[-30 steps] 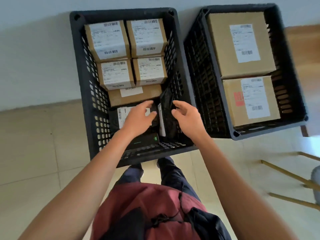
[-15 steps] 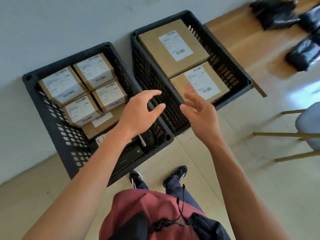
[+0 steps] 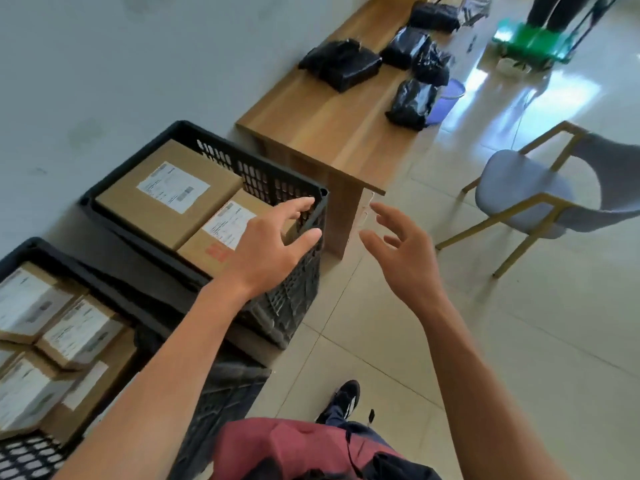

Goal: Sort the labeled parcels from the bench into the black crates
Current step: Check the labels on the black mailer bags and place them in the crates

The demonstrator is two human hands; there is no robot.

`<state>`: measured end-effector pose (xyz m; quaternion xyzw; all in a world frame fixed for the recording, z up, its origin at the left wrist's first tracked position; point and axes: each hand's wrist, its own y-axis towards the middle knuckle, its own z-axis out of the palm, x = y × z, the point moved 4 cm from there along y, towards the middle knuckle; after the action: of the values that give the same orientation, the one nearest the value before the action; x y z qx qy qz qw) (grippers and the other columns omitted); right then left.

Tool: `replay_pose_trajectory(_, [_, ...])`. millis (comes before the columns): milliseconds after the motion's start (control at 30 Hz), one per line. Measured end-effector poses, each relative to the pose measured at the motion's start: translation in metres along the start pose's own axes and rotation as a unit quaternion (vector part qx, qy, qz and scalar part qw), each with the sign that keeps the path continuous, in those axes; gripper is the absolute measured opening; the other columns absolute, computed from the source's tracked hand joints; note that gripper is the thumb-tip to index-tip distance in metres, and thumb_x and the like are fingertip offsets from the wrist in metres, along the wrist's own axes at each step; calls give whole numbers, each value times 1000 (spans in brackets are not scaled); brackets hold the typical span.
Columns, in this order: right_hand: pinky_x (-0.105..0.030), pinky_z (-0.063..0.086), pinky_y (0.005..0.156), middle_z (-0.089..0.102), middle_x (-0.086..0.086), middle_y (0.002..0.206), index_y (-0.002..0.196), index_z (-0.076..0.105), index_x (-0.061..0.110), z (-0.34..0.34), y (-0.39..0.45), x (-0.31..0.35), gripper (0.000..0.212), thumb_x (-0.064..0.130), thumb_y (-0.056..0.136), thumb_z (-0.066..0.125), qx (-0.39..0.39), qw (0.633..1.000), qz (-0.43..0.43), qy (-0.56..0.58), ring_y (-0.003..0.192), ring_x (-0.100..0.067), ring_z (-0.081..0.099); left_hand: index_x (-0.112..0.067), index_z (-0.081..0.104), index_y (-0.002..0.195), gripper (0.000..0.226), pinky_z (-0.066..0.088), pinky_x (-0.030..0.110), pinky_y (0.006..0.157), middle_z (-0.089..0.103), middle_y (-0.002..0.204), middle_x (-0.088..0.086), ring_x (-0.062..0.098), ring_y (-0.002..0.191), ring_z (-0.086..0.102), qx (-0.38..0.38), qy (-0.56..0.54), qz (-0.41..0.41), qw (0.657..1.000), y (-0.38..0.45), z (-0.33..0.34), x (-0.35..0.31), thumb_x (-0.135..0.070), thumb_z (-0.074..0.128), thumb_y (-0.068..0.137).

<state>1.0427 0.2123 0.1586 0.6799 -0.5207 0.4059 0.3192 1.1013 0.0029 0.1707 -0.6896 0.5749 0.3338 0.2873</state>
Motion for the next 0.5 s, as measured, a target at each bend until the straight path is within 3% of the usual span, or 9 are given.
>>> replay_pose_trajectory(67, [-26,48,105,60,11,145,146,57,31,-28,9,-13,49,31,99,70,-27,1000,-3,-11,130,-5,55,-32,53,149,51,45,13,92,55,129,-25,-1,114,56,8,-8,10,1000,18,17,-22,-35,67,100])
replay_pose_trajectory(200, [-27,47,107,59,8,147,148,56,29,-77,17,-34,51,30,99,70,-61,998,7,-21,132,-7,54,-31,56,147,50,51,24,100,61,137,-21,-6,125,55,21,-34,56,998,50,50,-58,-31,68,99])
replay_pose_trajectory(300, [-26,44,107,58,6,149,148,55,26,-106,20,-43,51,27,99,69,-77,997,25,-20,135,-10,52,-31,56,146,49,51,24,101,61,138,-19,-6,126,55,35,-45,74,996,68,72,-76,-31,68,99])
replay_pose_trajectory(500, [-43,47,115,59,4,149,148,56,27,-139,39,-66,50,29,100,68,-109,992,64,-7,137,-16,54,-35,56,146,47,52,31,105,61,139,-17,-3,128,55,78,-56,93,991,106,102,-95,-36,65,100])
